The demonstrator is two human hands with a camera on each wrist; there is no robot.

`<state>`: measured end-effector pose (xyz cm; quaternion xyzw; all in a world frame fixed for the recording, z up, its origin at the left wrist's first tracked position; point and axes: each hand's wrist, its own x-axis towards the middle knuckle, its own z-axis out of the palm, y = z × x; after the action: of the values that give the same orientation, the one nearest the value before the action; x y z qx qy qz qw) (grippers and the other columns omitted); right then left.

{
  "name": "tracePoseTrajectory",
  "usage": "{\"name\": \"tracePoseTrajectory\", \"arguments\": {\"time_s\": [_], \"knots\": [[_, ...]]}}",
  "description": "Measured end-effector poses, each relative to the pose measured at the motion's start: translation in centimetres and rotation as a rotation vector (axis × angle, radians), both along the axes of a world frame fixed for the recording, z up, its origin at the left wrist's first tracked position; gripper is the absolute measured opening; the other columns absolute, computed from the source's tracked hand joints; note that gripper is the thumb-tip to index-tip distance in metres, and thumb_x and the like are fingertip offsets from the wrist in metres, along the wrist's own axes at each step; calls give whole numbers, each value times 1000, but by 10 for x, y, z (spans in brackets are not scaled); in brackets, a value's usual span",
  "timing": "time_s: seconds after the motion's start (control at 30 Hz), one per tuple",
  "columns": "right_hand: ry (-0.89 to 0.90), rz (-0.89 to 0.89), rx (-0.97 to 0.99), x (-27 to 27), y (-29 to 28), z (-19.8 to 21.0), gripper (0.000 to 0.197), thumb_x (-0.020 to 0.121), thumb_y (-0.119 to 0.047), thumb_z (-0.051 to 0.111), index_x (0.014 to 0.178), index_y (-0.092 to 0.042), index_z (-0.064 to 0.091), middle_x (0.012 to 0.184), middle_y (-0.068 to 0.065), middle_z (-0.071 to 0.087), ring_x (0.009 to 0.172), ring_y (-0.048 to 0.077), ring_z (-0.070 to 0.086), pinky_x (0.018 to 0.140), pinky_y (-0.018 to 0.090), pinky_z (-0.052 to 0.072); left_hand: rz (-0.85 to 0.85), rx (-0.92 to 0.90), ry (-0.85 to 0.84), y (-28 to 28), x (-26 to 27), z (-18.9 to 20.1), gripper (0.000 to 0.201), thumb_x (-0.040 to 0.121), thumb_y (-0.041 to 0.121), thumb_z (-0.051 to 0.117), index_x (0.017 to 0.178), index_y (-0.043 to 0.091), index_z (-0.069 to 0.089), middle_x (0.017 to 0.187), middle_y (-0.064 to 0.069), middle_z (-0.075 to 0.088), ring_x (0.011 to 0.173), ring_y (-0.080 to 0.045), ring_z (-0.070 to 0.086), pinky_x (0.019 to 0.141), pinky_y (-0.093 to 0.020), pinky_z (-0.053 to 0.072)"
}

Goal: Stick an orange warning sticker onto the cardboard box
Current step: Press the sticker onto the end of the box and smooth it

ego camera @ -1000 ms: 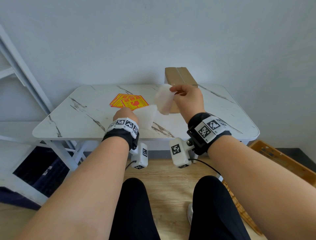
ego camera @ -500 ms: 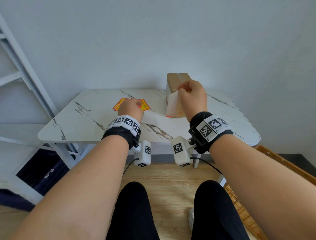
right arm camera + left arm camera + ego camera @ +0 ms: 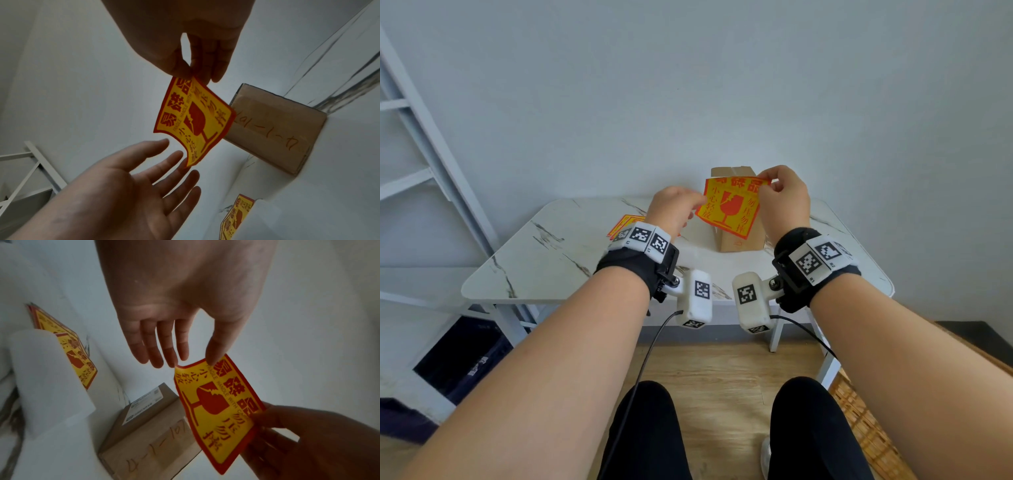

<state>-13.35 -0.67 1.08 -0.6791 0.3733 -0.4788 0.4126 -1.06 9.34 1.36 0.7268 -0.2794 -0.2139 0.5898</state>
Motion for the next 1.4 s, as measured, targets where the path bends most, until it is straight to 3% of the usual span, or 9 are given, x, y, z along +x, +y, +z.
{"name": "tracePoseTrajectory", "arguments": {"time_s": [0.13,0.3,0.53,0.7,0.87,0.97,1.1,1.27,1.4], "knots": [[-32,42,22,-4,0,-2,29,81,-2,39,88,-19,61,62,-6,46,56,13,43,52,25,37,-12,68,-64,-11,-3,-8,37,78,35,70,109,15,65,101,-1,65,94,-20,59,93,-38,50],[-86,38,30,-8,-6,-9,40,86,-3,41,114,-26,59,69,-6,45,59,10,47,54,21,43,11,29,-22,-19,-1,-9,18,86,23,65,68,22,63,70,-2,59,78,-24,56,86,-39,52],[-118,-57,30,-1,-16,-11,48,88,-13,54,135,-20,45,132,6,46,112,18,54,94,33,48,-38,-120,184,-35,-5,-4,32,90,20,61,115,-1,64,86,-5,62,71,-14,58,74,-27,50],[-37,-16,73,2,-33,-11,29,90,-15,55,118,-17,58,96,0,63,87,18,60,69,27,46,6,-194,233,-50,-8,6,31,89,18,62,113,-1,66,80,-3,61,72,-16,57,79,-30,51],[-82,-61,90,4,-53,-6,32,88,-10,57,119,-17,57,90,0,64,82,16,60,68,26,43,52,-115,16,-63,-2,11,22,87,27,63,65,25,62,83,-7,61,80,-22,56,87,-38,54],[-111,-66,90,10,-64,-3,35,89,-11,58,123,-18,54,89,0,63,82,15,61,67,23,45,59,-130,-93,-71,3,9,18,89,24,59,91,15,75,92,-6,66,87,-22,61,95,-43,53],[-180,-127,141,18,-75,-1,35,91,-10,55,125,-18,53,88,-2,63,85,18,65,77,31,52,23,38,-201,-82,8,4,45,92,16,50,137,17,52,128,-12,61,116,-30,61,102,-42,48],[-147,-69,257,24,-88,-9,40,91,-8,55,128,-18,50,104,6,67,90,21,68,78,34,57,-118,292,-353,-88,14,-6,49,96,20,50,144,12,44,152,-6,42,140,-22,39,114,-30,29],[-135,-49,318,26,-87,-15,39,87,-6,58,124,-17,52,102,7,69,95,26,70,88,45,57,-131,312,-337,-86,16,-6,48,94,21,52,141,11,47,148,-7,48,132,-26,50,113,-33,36]]}}
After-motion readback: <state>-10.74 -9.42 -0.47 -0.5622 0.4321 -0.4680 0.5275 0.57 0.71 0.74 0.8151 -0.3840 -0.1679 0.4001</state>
